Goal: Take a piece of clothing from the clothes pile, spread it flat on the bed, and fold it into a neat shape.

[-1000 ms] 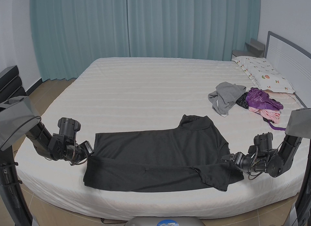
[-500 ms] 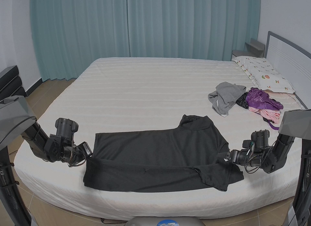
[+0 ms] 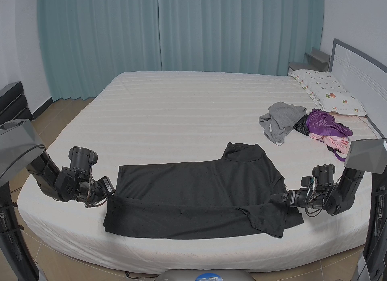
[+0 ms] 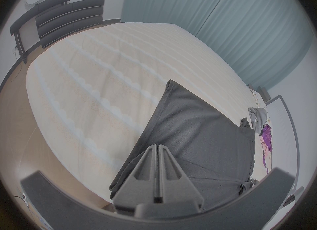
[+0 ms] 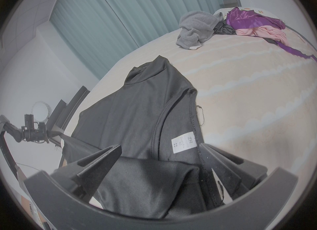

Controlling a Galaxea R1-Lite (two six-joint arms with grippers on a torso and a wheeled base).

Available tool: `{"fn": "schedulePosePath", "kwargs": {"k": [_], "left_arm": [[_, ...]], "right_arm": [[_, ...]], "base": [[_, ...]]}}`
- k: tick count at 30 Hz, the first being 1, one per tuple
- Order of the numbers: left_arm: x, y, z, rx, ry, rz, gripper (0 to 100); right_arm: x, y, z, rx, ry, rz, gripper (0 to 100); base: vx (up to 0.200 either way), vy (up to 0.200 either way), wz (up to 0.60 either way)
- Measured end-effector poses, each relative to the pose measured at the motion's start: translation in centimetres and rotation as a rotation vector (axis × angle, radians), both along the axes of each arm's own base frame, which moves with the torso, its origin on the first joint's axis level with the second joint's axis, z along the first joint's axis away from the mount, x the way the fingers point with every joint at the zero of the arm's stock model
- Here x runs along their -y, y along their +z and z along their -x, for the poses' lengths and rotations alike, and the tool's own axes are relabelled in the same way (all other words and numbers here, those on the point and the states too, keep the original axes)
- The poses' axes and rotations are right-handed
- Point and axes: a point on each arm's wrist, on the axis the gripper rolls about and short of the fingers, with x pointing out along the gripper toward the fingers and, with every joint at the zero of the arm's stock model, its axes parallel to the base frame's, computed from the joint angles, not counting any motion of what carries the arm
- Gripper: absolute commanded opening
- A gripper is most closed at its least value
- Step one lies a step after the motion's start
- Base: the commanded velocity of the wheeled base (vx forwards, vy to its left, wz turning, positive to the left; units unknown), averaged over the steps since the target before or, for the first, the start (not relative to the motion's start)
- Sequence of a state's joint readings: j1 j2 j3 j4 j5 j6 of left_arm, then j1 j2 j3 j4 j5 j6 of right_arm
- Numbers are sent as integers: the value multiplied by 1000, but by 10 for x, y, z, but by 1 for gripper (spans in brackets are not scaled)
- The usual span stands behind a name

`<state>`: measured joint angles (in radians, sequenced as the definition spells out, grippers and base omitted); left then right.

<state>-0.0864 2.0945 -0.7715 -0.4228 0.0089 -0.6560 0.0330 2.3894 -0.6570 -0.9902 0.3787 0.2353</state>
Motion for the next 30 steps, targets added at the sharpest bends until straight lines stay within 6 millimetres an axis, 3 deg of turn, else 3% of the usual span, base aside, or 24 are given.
{"fn": "schedulePosePath", "kwargs": {"k": [13, 14, 30], "left_arm": [[0, 0, 1, -7, 2, 1, 0], [0, 1, 1, -7, 2, 0, 0], [-1, 6, 9, -23, 2, -1, 0]], "right_arm": [[4, -6, 16, -32, 45, 29, 100], [5, -7, 17, -34, 45, 31, 0], [18, 2, 32, -53, 38, -24, 0]], "base": [[0, 0, 0], [0, 0, 0], [0, 0, 0]]}}
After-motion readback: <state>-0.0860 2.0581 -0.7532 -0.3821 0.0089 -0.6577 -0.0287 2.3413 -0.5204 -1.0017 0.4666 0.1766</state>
